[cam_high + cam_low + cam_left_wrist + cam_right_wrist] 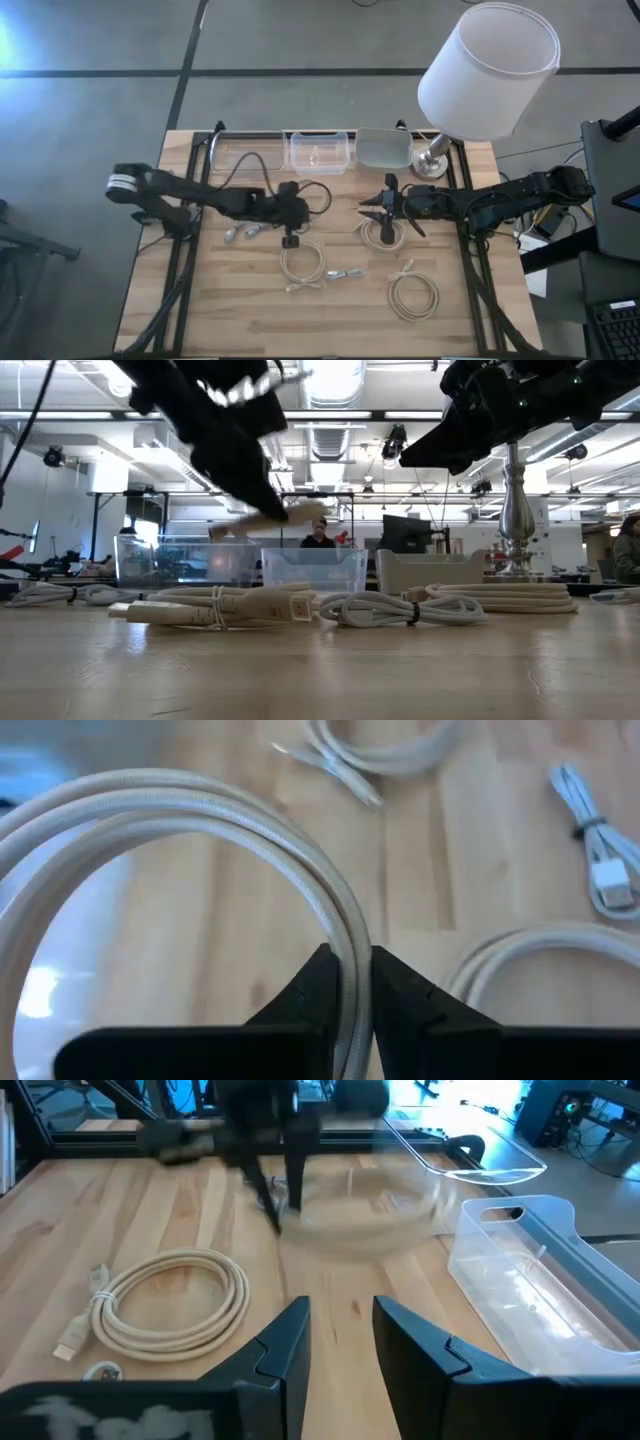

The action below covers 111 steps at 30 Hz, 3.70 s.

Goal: Pick & Place USB Port
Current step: Put the brown HDMI cable into the left transparent bin

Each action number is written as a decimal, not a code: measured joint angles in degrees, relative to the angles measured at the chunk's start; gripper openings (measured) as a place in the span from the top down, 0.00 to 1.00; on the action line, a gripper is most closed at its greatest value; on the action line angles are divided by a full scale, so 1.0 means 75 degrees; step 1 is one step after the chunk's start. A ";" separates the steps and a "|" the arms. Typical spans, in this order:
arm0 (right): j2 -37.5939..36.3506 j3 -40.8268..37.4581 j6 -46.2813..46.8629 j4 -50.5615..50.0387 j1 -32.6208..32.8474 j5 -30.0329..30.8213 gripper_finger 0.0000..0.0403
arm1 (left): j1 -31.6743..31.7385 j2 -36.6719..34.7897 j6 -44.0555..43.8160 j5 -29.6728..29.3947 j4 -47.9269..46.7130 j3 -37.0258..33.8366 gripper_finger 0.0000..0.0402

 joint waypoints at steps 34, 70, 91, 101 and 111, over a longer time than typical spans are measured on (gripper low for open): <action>0.0000 -0.0002 -0.0026 0.0032 -0.0003 0.0005 0.81 | 0.3878 -0.1863 -0.2359 -0.1485 0.0121 -0.0681 0.88; 0.0000 -0.0002 -0.0002 0.0023 -0.0003 0.0003 0.80 | 0.4348 -0.0154 -0.2940 -0.2327 0.3567 -0.2145 0.72; 0.0000 -0.0002 0.0297 0.0026 0.0000 0.0006 0.80 | 0.4003 -0.1728 -0.1348 -0.1652 0.2726 -0.1837 0.59; 0.0009 0.0003 0.0519 0.0553 -0.0006 0.0030 0.73 | 0.2934 -0.3348 -0.1342 0.2246 0.1956 -0.1836 0.59; 0.0465 0.0411 0.0518 0.0682 0.0000 -0.0338 0.61 | 0.0608 -0.2858 -0.0824 0.2722 0.1659 -0.1859 0.59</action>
